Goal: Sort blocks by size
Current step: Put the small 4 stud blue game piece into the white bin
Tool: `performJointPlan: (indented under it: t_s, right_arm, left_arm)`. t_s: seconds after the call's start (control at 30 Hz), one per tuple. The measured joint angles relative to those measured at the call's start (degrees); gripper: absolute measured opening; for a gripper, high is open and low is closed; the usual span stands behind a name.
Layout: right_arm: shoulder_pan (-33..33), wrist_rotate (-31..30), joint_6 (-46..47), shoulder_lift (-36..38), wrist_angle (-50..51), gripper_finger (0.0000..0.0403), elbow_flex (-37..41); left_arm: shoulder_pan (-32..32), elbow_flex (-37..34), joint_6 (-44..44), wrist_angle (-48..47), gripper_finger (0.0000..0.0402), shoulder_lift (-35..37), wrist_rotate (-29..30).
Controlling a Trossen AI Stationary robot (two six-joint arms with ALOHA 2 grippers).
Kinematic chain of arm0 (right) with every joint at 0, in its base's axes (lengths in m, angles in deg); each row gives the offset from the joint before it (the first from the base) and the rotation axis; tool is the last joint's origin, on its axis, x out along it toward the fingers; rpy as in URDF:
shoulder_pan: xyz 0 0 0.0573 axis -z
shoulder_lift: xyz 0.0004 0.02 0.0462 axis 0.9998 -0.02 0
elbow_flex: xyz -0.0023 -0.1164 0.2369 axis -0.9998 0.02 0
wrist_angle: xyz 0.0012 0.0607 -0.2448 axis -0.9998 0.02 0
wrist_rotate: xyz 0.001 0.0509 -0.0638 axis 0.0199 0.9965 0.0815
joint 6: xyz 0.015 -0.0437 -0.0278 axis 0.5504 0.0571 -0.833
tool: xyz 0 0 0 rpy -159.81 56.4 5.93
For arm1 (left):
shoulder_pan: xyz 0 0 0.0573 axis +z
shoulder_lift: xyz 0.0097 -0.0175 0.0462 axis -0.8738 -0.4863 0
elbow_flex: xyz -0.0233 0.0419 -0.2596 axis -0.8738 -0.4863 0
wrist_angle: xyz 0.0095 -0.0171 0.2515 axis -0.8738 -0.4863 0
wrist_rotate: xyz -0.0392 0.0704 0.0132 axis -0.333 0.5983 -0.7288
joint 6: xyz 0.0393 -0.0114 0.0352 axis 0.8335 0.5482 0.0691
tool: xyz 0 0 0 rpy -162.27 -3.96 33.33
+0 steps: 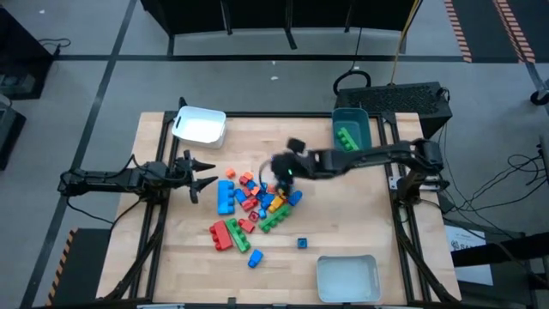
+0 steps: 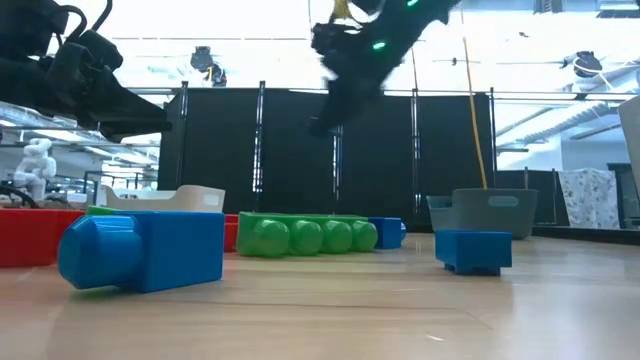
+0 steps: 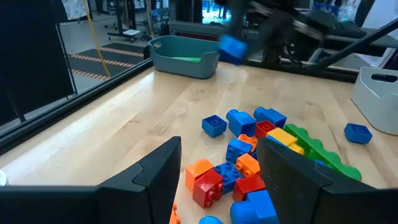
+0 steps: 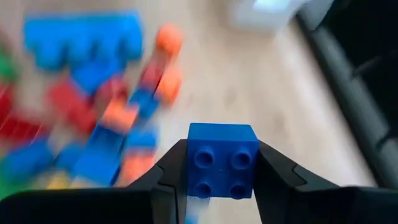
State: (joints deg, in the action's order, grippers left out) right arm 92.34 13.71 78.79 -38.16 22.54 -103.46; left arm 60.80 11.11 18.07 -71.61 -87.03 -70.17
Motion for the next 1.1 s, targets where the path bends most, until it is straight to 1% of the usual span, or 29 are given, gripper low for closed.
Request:
performJointPlan:
  t_s: [0.07, 0.13, 0.2, 0.27, 0.4, 0.6, 0.67, 0.83, 0.93, 0.97, 1.0, 1.1]
  right_arm:
    - [3.19, 0.12, -1.48, -1.15, -7.86, 0.0110, -1.93]
    - [6.02, 0.68, -1.67, -2.24, -13.08, 0.0110, -4.35]
    - [8.20, 3.14, -2.19, -4.39, -17.44, 0.0110, -6.98]
    - [9.21, 5.59, -3.05, -7.59, -19.76, 0.0110, -9.78]
    - [9.94, 6.82, -4.79, -14.91, -19.63, 0.0110, -18.94]
    - [10.95, 10.57, -7.32, -26.96, -18.87, 0.0110, -34.50]
    - [11.48, 11.71, -7.43, -30.63, -18.06, 0.0110, -39.63]
    - [13.98, 16.70, -5.75, -38.81, -17.48, 0.0110, -51.53]
    - [15.22, 17.91, -3.66, -43.19, -16.74, 0.0110, -56.86]
    - [15.68, 18.73, -2.53, -44.49, -17.46, 0.0110, -57.58]
    - [16.12, 19.73, -0.99, -44.78, -20.07, 0.0110, -56.99]
    - [17.74, 23.05, 4.23, -46.09, -22.88, 0.0110, -56.62]
  left_arm:
    - [0.01, 0.00, -0.01, 0.02, 0.0212, 0.00, 0.01]
    - [0.00, 0.00, -0.01, 0.07, 0.0212, 0.00, 0.43]
    - [0.02, 0.00, -0.38, 0.11, 0.0212, 0.00, 1.28]
    - [0.02, 0.00, -1.04, 0.12, 0.0212, 0.00, 1.83]
    - [0.02, 0.00, -1.37, 0.09, 0.0212, -0.02, 2.16]
    - [0.02, 0.00, -1.41, 0.09, 0.0212, -0.02, 2.72]
    - [0.02, 0.00, -1.38, 0.08, 0.0212, -0.01, 2.75]
    - [0.02, 0.00, -1.25, 0.07, 0.0212, 0.00, 2.76]
    - [0.02, 0.00, -1.25, 0.04, 0.0212, 0.00, 2.78]
    - [0.02, 0.00, -1.24, 0.04, 0.0212, -0.01, 2.78]
    - [0.02, 0.00, -1.25, 0.04, 0.0212, 0.00, 2.78]
    - [0.02, 0.00, -1.26, 0.04, 0.0212, 0.00, 2.78]
